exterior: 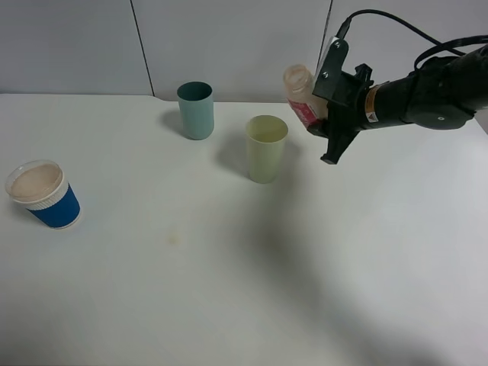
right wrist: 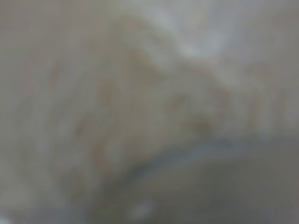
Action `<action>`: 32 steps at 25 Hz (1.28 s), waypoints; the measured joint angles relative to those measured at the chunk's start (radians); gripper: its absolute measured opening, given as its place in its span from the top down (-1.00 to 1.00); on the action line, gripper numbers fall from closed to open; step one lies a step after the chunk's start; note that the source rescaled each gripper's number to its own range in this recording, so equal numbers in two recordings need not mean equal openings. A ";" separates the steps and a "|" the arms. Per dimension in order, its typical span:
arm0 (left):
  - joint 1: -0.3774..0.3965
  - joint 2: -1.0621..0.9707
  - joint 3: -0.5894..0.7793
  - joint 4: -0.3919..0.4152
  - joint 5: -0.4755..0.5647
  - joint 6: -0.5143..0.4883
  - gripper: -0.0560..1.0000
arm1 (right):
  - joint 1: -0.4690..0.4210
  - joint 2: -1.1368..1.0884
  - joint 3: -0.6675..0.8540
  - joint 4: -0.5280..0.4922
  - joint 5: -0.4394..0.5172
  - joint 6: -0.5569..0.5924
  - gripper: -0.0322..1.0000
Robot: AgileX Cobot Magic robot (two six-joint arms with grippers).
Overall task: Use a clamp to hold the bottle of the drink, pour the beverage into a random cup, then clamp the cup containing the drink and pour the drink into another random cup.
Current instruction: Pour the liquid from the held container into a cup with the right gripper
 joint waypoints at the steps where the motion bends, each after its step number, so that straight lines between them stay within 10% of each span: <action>1: 0.000 0.000 0.000 0.000 0.000 0.000 -0.94 | 0.000 0.000 0.000 -0.035 0.012 -0.007 0.94; 32: 0.000 0.000 0.000 0.000 0.000 0.000 -0.94 | 0.071 -0.026 -0.079 -0.256 0.216 0.066 0.94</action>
